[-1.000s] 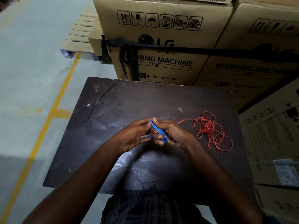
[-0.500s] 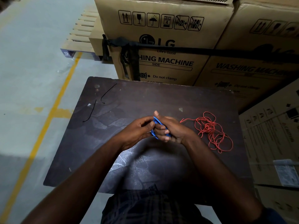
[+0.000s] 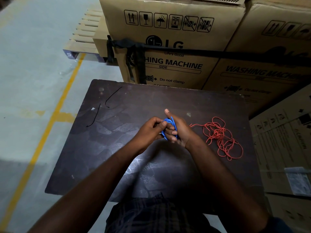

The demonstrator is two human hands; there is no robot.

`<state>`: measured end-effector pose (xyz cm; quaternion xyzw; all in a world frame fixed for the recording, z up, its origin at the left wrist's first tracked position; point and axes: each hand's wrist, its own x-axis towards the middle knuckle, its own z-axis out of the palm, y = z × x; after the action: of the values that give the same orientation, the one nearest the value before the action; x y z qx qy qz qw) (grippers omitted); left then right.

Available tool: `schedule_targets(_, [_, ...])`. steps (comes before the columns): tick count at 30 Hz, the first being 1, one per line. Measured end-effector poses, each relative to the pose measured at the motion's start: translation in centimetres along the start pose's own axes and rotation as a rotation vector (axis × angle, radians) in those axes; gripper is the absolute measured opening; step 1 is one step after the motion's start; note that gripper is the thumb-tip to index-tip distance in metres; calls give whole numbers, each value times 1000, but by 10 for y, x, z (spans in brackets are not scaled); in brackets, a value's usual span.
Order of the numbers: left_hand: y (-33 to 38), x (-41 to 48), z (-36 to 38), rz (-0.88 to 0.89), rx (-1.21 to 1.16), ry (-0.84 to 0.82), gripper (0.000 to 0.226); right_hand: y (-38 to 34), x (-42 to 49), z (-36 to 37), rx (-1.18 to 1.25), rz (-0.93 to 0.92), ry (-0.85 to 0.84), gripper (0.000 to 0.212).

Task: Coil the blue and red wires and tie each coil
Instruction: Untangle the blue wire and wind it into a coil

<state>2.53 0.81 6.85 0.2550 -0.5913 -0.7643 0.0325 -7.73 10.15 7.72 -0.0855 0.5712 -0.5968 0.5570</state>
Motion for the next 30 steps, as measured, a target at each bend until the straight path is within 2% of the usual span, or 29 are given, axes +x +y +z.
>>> schedule_targets(4, [3, 7, 3, 5, 14, 20, 23, 1, 4, 9, 58, -19, 204, 69])
schedule_targets(8, [7, 21, 2, 48, 184, 81, 8, 8, 11, 19, -29, -215, 567, 64])
schedule_targets(10, [10, 28, 1, 70, 294, 95, 7, 8, 14, 21, 4, -260, 665, 62])
schedule_targets(15, [22, 37, 8, 111, 383, 85, 9, 3, 13, 26, 134, -353, 775, 60])
schedule_targets(20, [22, 38, 19, 125, 416, 122, 10, 8, 10, 25, 287, -345, 805, 60])
schedule_targets(24, [23, 37, 21, 116, 433, 146, 12, 4, 8, 18, 383, -318, 871, 45])
schedule_targets(26, [23, 34, 21, 115, 441, 136, 12, 3, 7, 6, 432, -321, 862, 38])
schedule_targets(30, [22, 30, 23, 139, 464, 147, 12, 5, 7, -7, 327, -332, 784, 37])
